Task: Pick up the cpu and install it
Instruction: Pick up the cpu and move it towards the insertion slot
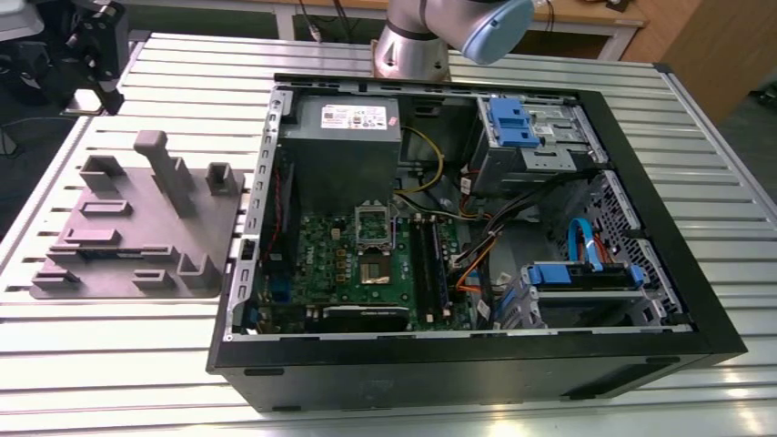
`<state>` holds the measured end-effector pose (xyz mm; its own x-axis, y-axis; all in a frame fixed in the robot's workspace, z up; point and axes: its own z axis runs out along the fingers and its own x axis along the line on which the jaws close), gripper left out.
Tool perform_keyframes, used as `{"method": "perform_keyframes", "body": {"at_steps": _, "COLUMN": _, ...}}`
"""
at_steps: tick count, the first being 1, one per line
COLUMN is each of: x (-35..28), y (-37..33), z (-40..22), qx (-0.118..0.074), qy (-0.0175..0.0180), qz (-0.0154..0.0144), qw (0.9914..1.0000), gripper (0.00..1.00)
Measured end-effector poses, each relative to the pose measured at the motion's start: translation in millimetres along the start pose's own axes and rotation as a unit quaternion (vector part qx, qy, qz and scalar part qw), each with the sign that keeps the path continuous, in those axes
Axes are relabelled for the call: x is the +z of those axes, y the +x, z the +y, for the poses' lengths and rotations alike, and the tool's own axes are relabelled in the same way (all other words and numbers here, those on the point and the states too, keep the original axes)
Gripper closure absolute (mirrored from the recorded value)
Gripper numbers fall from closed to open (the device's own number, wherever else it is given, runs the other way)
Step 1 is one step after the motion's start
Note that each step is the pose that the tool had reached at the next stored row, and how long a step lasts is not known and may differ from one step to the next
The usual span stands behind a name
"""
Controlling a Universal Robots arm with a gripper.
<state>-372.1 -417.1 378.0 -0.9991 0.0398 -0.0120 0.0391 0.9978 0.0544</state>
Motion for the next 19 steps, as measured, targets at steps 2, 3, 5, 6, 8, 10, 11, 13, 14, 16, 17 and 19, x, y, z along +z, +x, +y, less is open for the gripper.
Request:
{"method": "perform_keyframes", "body": {"at_steps": 2, "x": 0.0, "y": -0.8, "z": 0.0, "qx": 0.0, "qy": 0.0, "qz": 0.0, "qw": 1.0, "gripper": 0.53}}
{"method": "perform_keyframes", "body": {"at_steps": 3, "x": 0.0, "y": -1.2, "z": 0.1, "qx": 0.0, "qy": 0.0, "qz": 0.0, "qw": 1.0, "gripper": 0.53}}
{"method": "perform_keyframes", "body": {"at_steps": 5, "x": 0.0, "y": -2.1, "z": 0.1, "qx": 0.0, "qy": 0.0, "qz": 0.0, "qw": 1.0, "gripper": 0.53}}
{"method": "perform_keyframes", "body": {"at_steps": 6, "x": 0.0, "y": -2.5, "z": 0.1, "qx": 0.0, "qy": 0.0, "qz": 0.0, "qw": 1.0, "gripper": 0.53}}
{"method": "perform_keyframes", "body": {"at_steps": 8, "x": 0.1, "y": -3.4, "z": 0.1, "qx": 0.0, "qy": 0.0, "qz": 0.0, "qw": 1.0, "gripper": 0.53}}
{"method": "perform_keyframes", "body": {"at_steps": 10, "x": 0.1, "y": -4.4, "z": 0.2, "qx": 0.0, "qy": 0.0, "qz": 0.0, "qw": 1.0, "gripper": 0.53}}
{"method": "perform_keyframes", "body": {"at_steps": 11, "x": 0.1, "y": -4.8, "z": 0.2, "qx": 0.0, "qy": 0.0, "qz": 0.0, "qw": 1.0, "gripper": 0.53}}
{"method": "perform_keyframes", "body": {"at_steps": 13, "x": 0.1, "y": -5.7, "z": 0.2, "qx": 0.0, "qy": 0.0, "qz": 0.0, "qw": 1.0, "gripper": 0.53}}
{"method": "perform_keyframes", "body": {"at_steps": 14, "x": 0.1, "y": -6.1, "z": 0.2, "qx": 0.0, "qy": 0.0, "qz": 0.0, "qw": 1.0, "gripper": 0.53}}
{"method": "perform_keyframes", "body": {"at_steps": 16, "x": 0.1, "y": -7.1, "z": 0.3, "qx": 0.0, "qy": 0.0, "qz": 0.0, "qw": 1.0, "gripper": 0.53}}
{"method": "perform_keyframes", "body": {"at_steps": 17, "x": 0.1, "y": -7.7, "z": 0.3, "qx": 0.0, "qy": 0.0, "qz": 0.0, "qw": 1.0, "gripper": 0.53}}
{"method": "perform_keyframes", "body": {"at_steps": 19, "x": 0.1, "y": -8.9, "z": 0.3, "qx": 0.0, "qy": 0.0, "qz": 0.0, "qw": 1.0, "gripper": 0.53}}
